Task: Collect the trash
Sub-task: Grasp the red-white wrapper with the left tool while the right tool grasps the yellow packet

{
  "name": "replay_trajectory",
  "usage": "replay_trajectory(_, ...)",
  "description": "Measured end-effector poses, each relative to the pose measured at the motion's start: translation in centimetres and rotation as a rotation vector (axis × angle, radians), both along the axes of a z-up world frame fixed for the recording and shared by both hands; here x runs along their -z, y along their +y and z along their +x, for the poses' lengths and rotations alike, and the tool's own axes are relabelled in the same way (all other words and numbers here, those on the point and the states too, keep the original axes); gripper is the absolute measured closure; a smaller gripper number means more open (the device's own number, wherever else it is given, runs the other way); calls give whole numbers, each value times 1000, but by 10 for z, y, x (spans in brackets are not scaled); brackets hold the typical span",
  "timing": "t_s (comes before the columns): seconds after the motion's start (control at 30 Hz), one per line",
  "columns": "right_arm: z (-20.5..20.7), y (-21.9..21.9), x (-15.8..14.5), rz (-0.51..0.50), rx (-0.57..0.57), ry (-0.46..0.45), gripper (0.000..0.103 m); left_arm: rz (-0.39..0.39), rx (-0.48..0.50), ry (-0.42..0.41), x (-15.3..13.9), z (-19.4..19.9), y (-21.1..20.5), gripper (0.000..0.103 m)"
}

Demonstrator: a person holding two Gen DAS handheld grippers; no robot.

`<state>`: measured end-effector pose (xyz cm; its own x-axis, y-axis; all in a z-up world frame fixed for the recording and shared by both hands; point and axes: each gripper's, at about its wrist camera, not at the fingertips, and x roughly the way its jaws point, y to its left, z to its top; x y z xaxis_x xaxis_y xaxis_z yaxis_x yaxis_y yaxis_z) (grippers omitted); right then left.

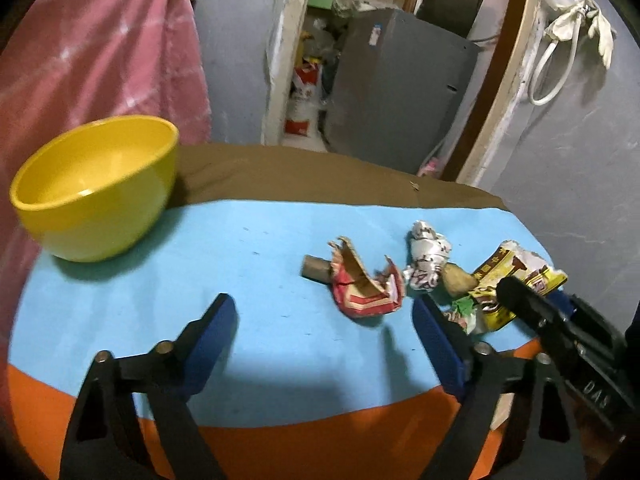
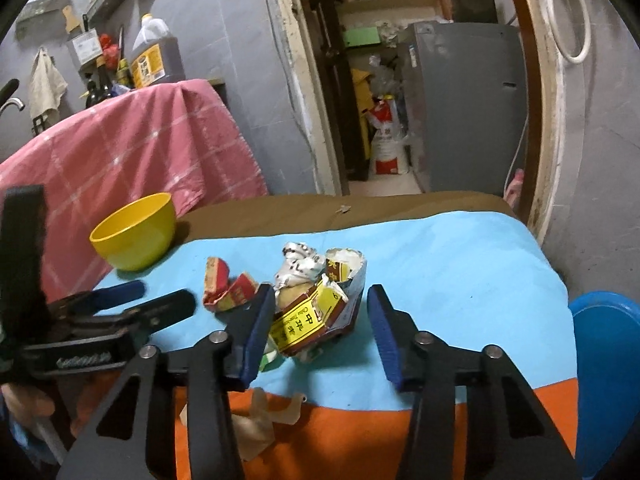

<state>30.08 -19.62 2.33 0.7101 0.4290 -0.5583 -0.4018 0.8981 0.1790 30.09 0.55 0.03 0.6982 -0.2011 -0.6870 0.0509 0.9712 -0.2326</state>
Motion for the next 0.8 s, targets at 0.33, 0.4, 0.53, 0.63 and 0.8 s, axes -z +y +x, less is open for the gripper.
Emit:
replay_trajectory(0.33,-4,-1,2,13,-19,18,79,-121,94,71,0,12,-1,78)
replay_trajectory(0.4,-7,0,2,13,-18,11,79,-102,102,48,-3,8,-5,82)
replay_trajectory(0.53,-14,-2,3,27,-15,-8,85,-96,108,27,-2,-1,-6,92)
replay_trajectory(0.63,-17,-6,2,42,-3,-23,87,-90,113,32,1,-4,-7,93)
replay_trajectory(0.8,-21,-14,0,59,29,-49,88,-76,108,24,3,-5,-12,94)
